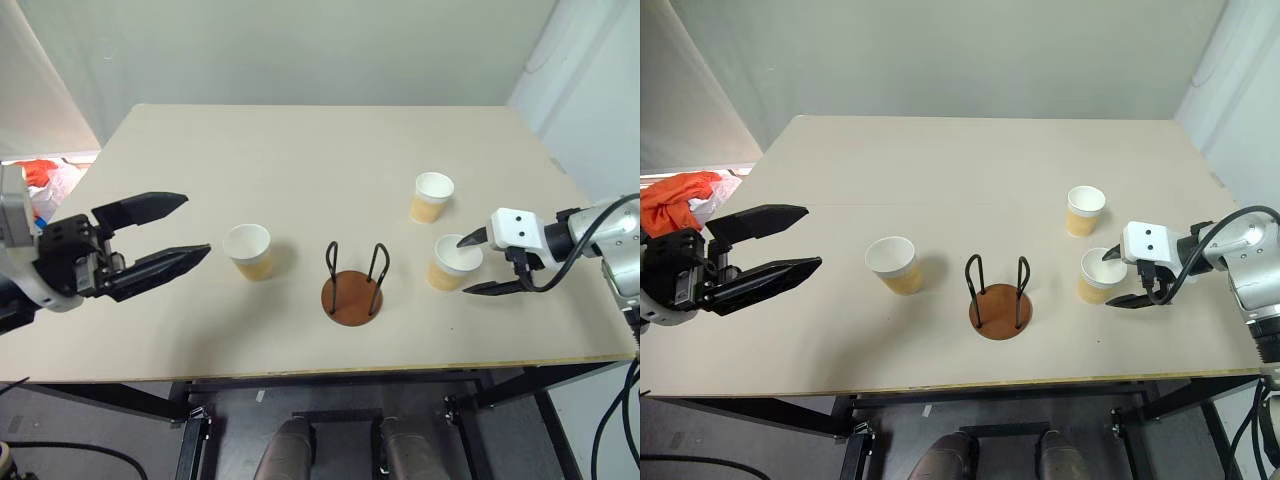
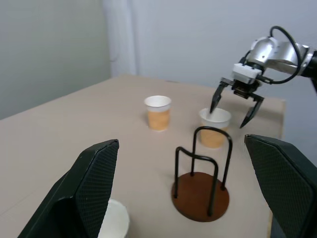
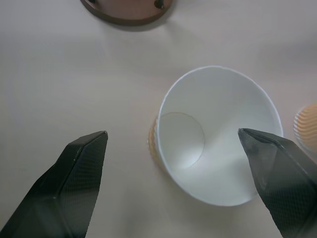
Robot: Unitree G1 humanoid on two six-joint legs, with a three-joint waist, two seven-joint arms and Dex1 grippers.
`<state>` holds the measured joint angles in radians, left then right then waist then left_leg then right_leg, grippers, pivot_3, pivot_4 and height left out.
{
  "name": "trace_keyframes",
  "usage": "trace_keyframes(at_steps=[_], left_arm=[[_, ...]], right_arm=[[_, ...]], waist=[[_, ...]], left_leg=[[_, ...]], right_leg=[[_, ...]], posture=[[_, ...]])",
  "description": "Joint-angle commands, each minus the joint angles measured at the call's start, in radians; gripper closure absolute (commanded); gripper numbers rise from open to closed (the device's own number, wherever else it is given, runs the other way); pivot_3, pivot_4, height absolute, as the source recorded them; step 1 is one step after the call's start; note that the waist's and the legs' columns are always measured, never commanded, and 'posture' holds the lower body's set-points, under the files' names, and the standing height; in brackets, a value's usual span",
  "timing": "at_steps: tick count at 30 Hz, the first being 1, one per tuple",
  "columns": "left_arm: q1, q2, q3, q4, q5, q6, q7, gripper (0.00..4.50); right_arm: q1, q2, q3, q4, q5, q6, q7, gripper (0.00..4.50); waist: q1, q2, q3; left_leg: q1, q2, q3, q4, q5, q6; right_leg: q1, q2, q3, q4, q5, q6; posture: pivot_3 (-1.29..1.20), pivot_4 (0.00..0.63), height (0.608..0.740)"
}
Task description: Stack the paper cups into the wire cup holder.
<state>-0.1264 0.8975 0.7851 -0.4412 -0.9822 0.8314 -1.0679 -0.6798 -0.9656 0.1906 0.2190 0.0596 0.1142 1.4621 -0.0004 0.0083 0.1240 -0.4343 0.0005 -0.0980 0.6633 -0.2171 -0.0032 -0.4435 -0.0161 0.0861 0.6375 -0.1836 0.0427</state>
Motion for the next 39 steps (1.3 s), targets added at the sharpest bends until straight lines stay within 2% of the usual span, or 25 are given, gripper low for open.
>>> trace_keyframes(at_steps=[1, 5, 11, 16, 20, 24, 27, 29, 32, 39], left_arm=[[0.032, -0.019, 0.021, -0.038, 0.024, -0.080, 0.028, 0.05], [0.068, -0.036, -0.013, -0.049, 0.057, -0.143, 0.043, 0.00], [0.100, -0.021, -0.036, -0.057, 0.040, -0.163, 0.051, 0.00], [0.103, 0.000, -0.044, -0.041, 0.038, -0.173, 0.045, 0.00], [0.104, 0.026, -0.050, -0.026, 0.038, -0.173, 0.026, 0.00], [0.097, 0.040, -0.066, -0.012, 0.043, -0.178, 0.018, 0.00], [0.087, 0.049, -0.088, -0.001, 0.048, -0.183, 0.011, 0.00], [0.082, 0.053, -0.107, 0.004, 0.049, -0.185, 0.007, 0.00], [0.071, 0.055, -0.131, 0.005, 0.048, -0.187, 0.007, 0.00], [0.086, 0.050, -0.123, -0.007, 0.050, -0.196, 0.011, 0.00]], right_arm=[[-0.022, 0.007, 0.004, -0.002, -0.011, -0.019, 0.000, 0.00], [-0.029, 0.021, 0.020, 0.020, -0.039, -0.036, -0.010, 0.87], [-0.035, 0.028, 0.022, 0.006, -0.050, -0.035, -0.010, 2.97], [-0.030, 0.016, 0.013, -0.032, -0.037, -0.025, 0.004, 4.45], [-0.114, -0.009, -0.038, -0.088, 0.060, 0.038, 0.089, 4.45], [-0.310, -0.005, -0.072, -0.162, 0.252, 0.136, 0.151, 4.45], [-0.424, 0.023, -0.053, -0.210, 0.375, 0.198, 0.152, 4.45], [-0.470, 0.079, -0.036, -0.265, 0.430, 0.273, 0.152, 4.45], [-0.471, 0.134, 0.015, -0.314, 0.408, 0.296, 0.151, 4.45], [-0.437, 0.192, 0.119, -0.262, 0.261, 0.179, 0.146, 4.45]], waist=[[0.000, 0.000, 0.000], [0.000, 0.000, 0.000], [0.000, 0.000, 0.000], [0.000, 0.000, 0.000], [-0.001, 0.001, 0.000], [-0.005, 0.002, 0.001], [-0.007, 0.000, 0.000], [-0.008, -0.005, -0.003], [-0.007, -0.006, -0.003], [-0.005, -0.005, -0.002]], left_leg=[[0.000, 0.000, 0.000, 0.000, 0.000, 0.000], [0.000, 0.000, 0.000, 0.000, 0.000, -0.001], [0.000, 0.000, 0.000, 0.000, -0.001, -0.002], [0.000, 0.001, 0.000, 0.000, -0.001, -0.003], [0.000, 0.001, 0.000, -0.001, -0.002, -0.004], [-0.001, 0.000, 0.000, -0.003, -0.001, -0.006], [0.000, 0.001, -0.001, -0.008, 0.001, -0.010], [0.002, 0.002, -0.003, -0.014, 0.003, -0.013], [0.005, 0.007, -0.003, -0.017, 0.002, -0.018], [0.006, 0.013, -0.003, -0.017, 0.000, -0.021]], right_leg=[[0.000, 0.000, 0.000, 0.000, 0.000, 0.000], [0.000, 0.000, 0.000, 0.000, 0.000, 0.000], [0.000, 0.000, 0.000, 0.000, 0.000, -0.001], [0.000, 0.001, 0.000, 0.000, -0.001, -0.001], [-0.001, 0.001, 0.000, 0.000, -0.001, -0.002], [-0.005, 0.002, 0.002, 0.002, -0.002, -0.004], [-0.007, 0.003, 0.002, 0.005, -0.006, -0.011], [-0.007, 0.005, 0.000, 0.005, -0.010, -0.016], [-0.007, 0.010, -0.001, 0.007, -0.013, -0.022], [-0.008, 0.013, -0.004, 0.009, -0.013, -0.023]], posture=[[0.00, 0.150, 0.740], [0.00, 0.150, 0.740], [0.00, 0.150, 0.740], [0.00, 0.150, 0.740], [0.00, 0.150, 0.740], [0.00, 0.150, 0.740], [0.00, 0.150, 0.740], [0.00, 0.150, 0.740], [0.00, 0.150, 0.740], [0.00, 0.150, 0.740]])
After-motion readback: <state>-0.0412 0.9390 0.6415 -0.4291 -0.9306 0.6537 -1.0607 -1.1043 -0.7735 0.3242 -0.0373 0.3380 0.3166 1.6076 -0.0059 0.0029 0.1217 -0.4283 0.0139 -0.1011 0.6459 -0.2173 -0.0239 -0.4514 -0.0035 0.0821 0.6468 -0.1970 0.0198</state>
